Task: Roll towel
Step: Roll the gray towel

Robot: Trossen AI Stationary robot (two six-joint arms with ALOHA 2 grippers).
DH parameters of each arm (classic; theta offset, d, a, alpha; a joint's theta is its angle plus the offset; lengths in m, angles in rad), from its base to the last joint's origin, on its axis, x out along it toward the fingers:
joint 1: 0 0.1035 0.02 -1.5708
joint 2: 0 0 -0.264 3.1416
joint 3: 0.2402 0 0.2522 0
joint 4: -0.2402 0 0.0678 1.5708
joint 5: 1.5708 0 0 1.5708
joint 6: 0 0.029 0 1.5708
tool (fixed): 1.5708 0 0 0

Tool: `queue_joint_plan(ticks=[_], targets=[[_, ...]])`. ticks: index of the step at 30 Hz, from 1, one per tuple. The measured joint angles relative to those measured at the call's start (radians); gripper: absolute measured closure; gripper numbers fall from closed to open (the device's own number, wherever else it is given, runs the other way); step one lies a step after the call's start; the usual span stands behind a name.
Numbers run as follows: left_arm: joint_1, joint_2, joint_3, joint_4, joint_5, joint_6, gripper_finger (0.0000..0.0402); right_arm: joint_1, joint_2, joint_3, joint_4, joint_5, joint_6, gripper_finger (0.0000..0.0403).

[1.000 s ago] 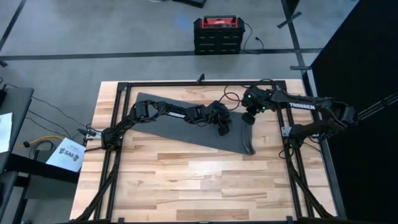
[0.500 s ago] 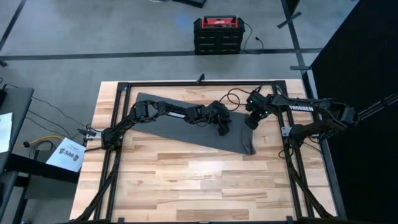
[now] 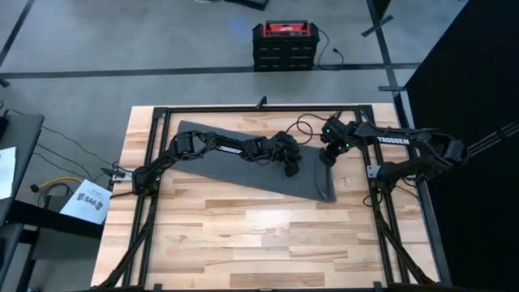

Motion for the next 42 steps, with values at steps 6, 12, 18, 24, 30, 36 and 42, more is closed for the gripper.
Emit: queue_joint_plan(ticks=[6,12,18,24,30,36,42], targets=[[0.0,0.0,0.0,-0.001,0.0,0.0,0.0268,0.014,-0.006,0.115,-0.225,0.022,0.069,0.0403],[0.0,0.0,0.0,-0.001,-0.001,0.0,0.0268,0.027,-0.005,0.131,-0.315,0.022,0.127,0.0403],[0.0,0.0,0.0,-0.002,0.0,0.0,0.0268,0.025,-0.005,0.148,-0.34,0.022,0.154,0.0403],[0.0,0.0,0.0,0.001,0.0,0.004,0.0268,0.025,-0.005,0.203,-0.475,-0.007,0.181,0.0403],[-0.002,-0.005,0.021,-0.002,0.003,0.058,0.0268,0.042,-0.005,0.17,-0.516,-0.114,0.19,0.0403],[-0.056,-0.059,0.023,-0.05,0.022,0.163,0.0268,0.13,-0.005,0.065,-0.493,-0.118,0.331,0.0403],[-0.165,-0.094,0.027,-0.039,-0.004,0.323,0.0268,0.315,-0.005,0.018,-0.476,-0.119,0.417,0.0403]])
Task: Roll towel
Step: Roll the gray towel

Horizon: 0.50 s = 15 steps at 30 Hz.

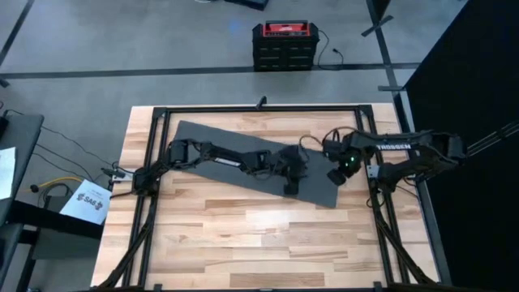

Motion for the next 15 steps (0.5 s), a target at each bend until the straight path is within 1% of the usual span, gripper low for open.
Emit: queue_joint_plan(ticks=[3,5,8,12,15], targets=[[-0.036,0.001,-0.001,-0.005,-0.002,0.052,0.0268,0.135,0.0,-0.034,0.046,0.001,0.01,0.0403],[-0.051,0.002,0.001,-0.013,-0.003,0.072,0.0268,0.228,0.0,-0.067,0.121,0.005,0.04,0.0403],[-0.056,0.004,-0.013,-0.028,-0.003,0.07,0.0268,0.337,-0.002,-0.115,0.224,0.061,0.068,0.0403],[-0.048,0.004,-0.046,-0.074,-0.008,0.043,0.0268,0.415,-0.003,-0.134,0.246,0.157,0.146,0.0403],[-0.042,0.002,-0.071,-0.06,-0.008,0.02,0.0268,0.45,-0.004,-0.132,0.254,0.189,0.163,0.0403]])
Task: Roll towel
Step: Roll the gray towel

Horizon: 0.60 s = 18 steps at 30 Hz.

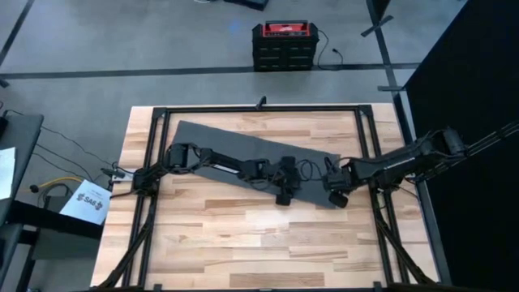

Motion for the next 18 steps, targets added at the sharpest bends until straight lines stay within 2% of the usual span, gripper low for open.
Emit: queue_joint_plan(ticks=[11,18], targets=[[0.009,-0.003,-0.036,0.034,0.005,-0.05,0.0268,0.03,0.002,-0.001,0.065,0.051,-0.039,0.0403],[0.006,-0.003,-0.037,0.025,-0.002,-0.052,0.0268,0.037,0.004,0.083,0.115,0.1,-0.075,0.0403]])
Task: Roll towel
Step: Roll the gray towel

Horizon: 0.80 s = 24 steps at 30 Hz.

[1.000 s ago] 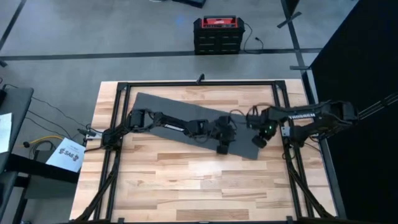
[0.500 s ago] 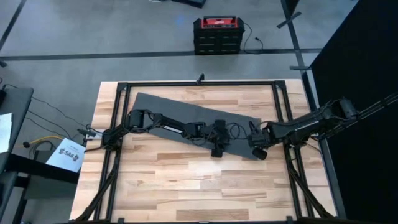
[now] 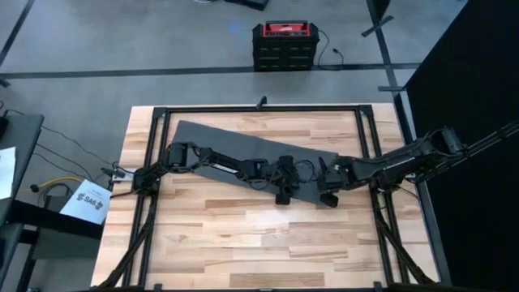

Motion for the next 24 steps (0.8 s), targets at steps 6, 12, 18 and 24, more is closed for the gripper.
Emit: queue_joint_plan(ticks=[6,12,18,24], targets=[[0.0,0.0,-0.001,0.0,0.0,-0.005,0.0268,-0.021,0.001,0.051,0.02,-0.004,-0.045,0.0403],[0.0,0.001,-0.002,0.003,0.0,-0.01,0.0268,-0.045,0.0,0.052,0.095,-0.011,-0.088,0.0403],[0.0,0.002,-0.002,0.003,0.002,-0.011,0.0268,-0.088,0.0,0.02,0.156,-0.02,-0.105,0.0403],[0.0,0.002,-0.002,0.004,0.002,-0.015,0.0268,-0.136,0.0,-0.012,0.276,-0.061,-0.153,0.0403]])
